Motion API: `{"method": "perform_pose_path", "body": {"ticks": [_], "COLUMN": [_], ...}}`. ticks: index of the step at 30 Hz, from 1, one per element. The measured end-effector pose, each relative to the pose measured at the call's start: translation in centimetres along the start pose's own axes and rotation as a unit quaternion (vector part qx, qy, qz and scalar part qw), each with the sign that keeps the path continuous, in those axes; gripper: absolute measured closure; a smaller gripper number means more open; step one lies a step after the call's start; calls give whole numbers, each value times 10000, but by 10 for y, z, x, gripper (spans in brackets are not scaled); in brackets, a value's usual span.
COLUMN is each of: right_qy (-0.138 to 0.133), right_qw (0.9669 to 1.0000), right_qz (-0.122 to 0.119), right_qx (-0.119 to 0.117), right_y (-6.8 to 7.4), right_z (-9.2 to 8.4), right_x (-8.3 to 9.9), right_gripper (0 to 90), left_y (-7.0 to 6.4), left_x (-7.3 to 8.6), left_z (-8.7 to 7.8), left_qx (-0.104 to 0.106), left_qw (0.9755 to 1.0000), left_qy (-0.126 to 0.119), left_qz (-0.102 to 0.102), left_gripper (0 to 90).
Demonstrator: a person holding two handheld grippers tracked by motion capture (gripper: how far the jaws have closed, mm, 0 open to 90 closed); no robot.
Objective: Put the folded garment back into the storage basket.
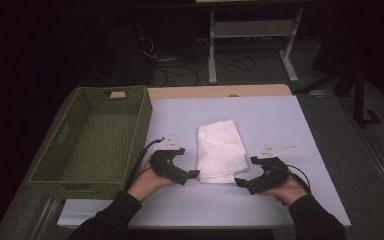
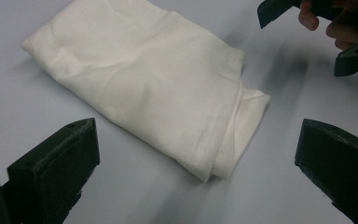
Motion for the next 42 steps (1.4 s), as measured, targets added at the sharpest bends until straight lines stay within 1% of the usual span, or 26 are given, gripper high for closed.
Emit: {"method": "perform_pose_path", "body": {"ticks": [4,9,21,30,34,42], "right_qy": [77,94,209,275,300,322], "right_qw": [10000,9999,9995,9994,9993,9991], "right_qz": [-53,-85,-165,-159,-117,-141], "right_qx": [-21,-33,-142,-141,-190,-247], "right_y": [3,5,10,12,14,18], "right_z": [6,10,21,27,30,35], "right_x": [1,1,1,1,1,-1], "right_gripper": [0,0,0,0,0,0], "left_y": [1,2,3,3,4,4], "left_x": [1,2,3,4,4,5], "left_z": [1,1,2,2,2,2], "left_qx": [-1,-9,-21,-24,-27,-35], "left_qw": [10000,10000,10000,9999,9999,9999], "left_qy": [21,31,61,103,90,92], "left_qz": [-4,-1,-29,-40,-53,-58], "left_gripper": [0,0,0,0,0,0]}}
Point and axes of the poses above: each handheld gripper's, and its own axes: z roughly forward along the jaws, x roughly out of its underside, y roughly to its left, the point moved 3 cm from there along z, roughly forward along the jaws, and after that the axes turned 5 degrees about x, right-handed, at the moved point
